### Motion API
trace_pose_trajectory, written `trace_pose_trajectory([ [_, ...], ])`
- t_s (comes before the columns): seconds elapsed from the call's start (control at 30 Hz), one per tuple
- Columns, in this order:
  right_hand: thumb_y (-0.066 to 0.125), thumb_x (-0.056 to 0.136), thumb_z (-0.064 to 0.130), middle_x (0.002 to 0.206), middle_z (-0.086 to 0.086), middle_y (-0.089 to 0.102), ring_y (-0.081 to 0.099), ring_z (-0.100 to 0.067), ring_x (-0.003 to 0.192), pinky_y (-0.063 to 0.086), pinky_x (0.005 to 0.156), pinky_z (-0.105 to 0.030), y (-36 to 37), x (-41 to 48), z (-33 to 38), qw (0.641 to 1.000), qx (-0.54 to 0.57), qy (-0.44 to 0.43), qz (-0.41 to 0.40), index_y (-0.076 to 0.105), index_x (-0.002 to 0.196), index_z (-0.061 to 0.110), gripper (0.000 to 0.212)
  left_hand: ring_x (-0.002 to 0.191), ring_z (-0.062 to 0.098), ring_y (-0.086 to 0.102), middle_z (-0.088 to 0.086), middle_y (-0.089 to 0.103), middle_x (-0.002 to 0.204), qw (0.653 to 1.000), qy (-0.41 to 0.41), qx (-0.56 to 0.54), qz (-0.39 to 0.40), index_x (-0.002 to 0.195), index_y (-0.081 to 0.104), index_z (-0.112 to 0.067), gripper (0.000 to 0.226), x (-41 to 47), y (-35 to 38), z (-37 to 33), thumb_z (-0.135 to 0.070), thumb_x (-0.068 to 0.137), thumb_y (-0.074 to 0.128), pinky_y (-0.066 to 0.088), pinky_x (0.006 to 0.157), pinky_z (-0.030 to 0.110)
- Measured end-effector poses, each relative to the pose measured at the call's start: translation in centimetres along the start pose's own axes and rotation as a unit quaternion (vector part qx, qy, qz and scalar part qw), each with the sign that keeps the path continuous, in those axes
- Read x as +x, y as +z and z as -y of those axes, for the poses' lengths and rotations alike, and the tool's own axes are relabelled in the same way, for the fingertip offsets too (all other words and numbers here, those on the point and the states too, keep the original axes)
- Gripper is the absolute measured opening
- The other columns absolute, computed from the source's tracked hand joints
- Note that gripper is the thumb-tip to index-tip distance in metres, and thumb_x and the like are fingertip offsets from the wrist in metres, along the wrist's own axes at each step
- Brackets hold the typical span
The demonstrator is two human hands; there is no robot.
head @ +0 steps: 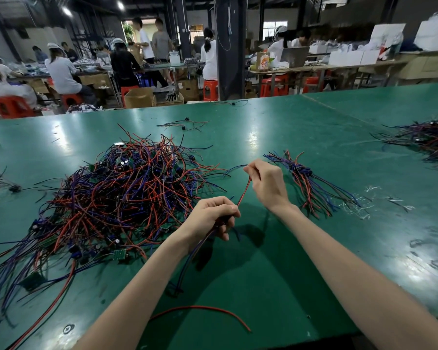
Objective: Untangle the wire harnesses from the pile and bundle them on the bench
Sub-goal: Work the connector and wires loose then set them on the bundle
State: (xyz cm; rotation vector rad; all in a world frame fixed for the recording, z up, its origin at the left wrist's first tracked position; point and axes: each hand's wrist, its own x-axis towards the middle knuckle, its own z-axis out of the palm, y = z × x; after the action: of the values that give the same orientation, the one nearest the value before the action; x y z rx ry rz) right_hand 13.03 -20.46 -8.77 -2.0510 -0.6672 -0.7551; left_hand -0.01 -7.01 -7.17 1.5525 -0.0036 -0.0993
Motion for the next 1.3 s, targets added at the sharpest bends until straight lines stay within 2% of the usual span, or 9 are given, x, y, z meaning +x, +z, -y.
trace_pose_trajectory([
  [0.3,0.063,0.089,0.009,0.063,-0.011,0.062,0.046,-0.019,0.054,0.035,0.056,-0.028,0.2,0.0,-0.7,0.999,-0.008,-0.017,-0.028,0.064,0.076,-0.004,0.018,0.037,0.009,0.041,0.002,0.054,0.052,1.0,-0.008,0.007,-0.014,0.071,0.06,-0.006,0.023,0.3,-0.1,0.3,-0.005,0.093,0.052,0.044,0.04,0.021],
  [0.43,0.063,0.09,0.016,0.05,-0.001,0.055,0.046,-0.013,0.042,0.036,0.047,-0.024,0.0,1.1,-0.6,0.969,0.126,0.214,0.016,0.064,0.072,0.002,0.023,0.037,0.009,0.042,0.002,0.054,0.052,1.0,-0.008,0.02,-0.019,0.071,0.059,-0.007,0.024,0.3,-0.1,0.3,-0.005,0.093,0.053,0.044,0.04,0.021],
  [0.53,0.059,0.09,0.003,0.051,-0.007,0.058,0.035,-0.005,0.028,0.023,0.029,-0.016,-0.6,1.9,-0.2,0.833,0.38,0.401,0.023,0.057,0.069,-0.002,0.022,0.038,0.008,0.041,0.002,0.054,0.052,1.0,-0.009,0.021,-0.019,0.071,0.059,-0.007,0.024,0.3,-0.2,0.3,-0.005,0.094,0.052,0.044,0.04,0.021],
  [0.7,0.042,0.096,0.0,0.051,-0.01,0.053,0.03,-0.003,0.022,0.024,0.023,-0.016,-1.8,2.3,-0.4,0.573,0.605,0.548,0.071,0.053,0.072,-0.002,0.027,0.039,0.009,0.042,0.002,0.054,0.053,1.0,-0.01,0.016,-0.017,0.072,0.059,-0.007,0.023,0.2,-0.4,0.2,-0.006,0.094,0.053,0.044,0.04,0.021],
  [0.8,0.037,0.099,0.002,0.049,-0.012,0.051,0.031,-0.003,0.021,0.032,0.026,-0.018,-2.1,2.2,-0.4,0.487,0.653,0.574,0.079,0.057,0.065,-0.006,0.04,0.039,0.009,0.042,0.002,0.054,0.053,1.0,-0.009,0.013,-0.018,0.072,0.059,-0.007,0.023,0.2,-0.5,0.0,-0.006,0.094,0.053,0.044,0.04,0.021],
  [0.87,0.036,0.099,0.002,0.048,-0.011,0.052,0.031,-0.003,0.021,0.033,0.027,-0.017,-2.1,2.3,-0.3,0.496,0.644,0.575,0.089,0.055,0.071,-0.005,0.035,0.039,0.009,0.042,0.001,0.054,0.053,1.0,-0.009,0.014,-0.021,0.072,0.059,-0.007,0.023,0.2,-0.5,0.0,-0.006,0.094,0.053,0.044,0.04,0.021],
  [0.97,0.039,0.099,0.005,0.048,-0.009,0.055,0.031,-0.003,0.023,0.031,0.026,-0.016,-2.0,2.5,-0.2,0.549,0.61,0.562,0.108,0.05,0.079,0.0,0.023,0.038,0.008,0.041,0.001,0.054,0.052,1.0,-0.009,0.015,-0.024,0.072,0.058,-0.007,0.022,0.3,-0.5,0.1,-0.005,0.093,0.053,0.044,0.04,0.021],
  [1.1,0.043,0.099,0.007,0.048,-0.004,0.057,0.034,-0.002,0.026,0.026,0.025,-0.013,-1.7,2.4,-0.3,0.634,0.557,0.523,0.119,0.049,0.075,0.003,0.025,0.038,0.008,0.042,0.001,0.054,0.052,1.0,-0.009,0.011,-0.025,0.071,0.059,-0.008,0.023,0.3,-0.6,0.1,-0.005,0.093,0.053,0.044,0.04,0.021],
  [1.3,0.049,0.096,0.007,0.051,-0.008,0.063,0.037,-0.003,0.028,0.025,0.027,-0.013,-1.1,2.1,-0.4,0.721,0.493,0.482,0.072,0.054,0.07,-0.001,0.027,0.038,0.008,0.042,0.001,0.055,0.053,1.0,-0.011,0.011,-0.024,0.071,0.06,-0.008,0.023,0.3,-0.7,0.2,-0.005,0.093,0.053,0.044,0.04,0.021],
])
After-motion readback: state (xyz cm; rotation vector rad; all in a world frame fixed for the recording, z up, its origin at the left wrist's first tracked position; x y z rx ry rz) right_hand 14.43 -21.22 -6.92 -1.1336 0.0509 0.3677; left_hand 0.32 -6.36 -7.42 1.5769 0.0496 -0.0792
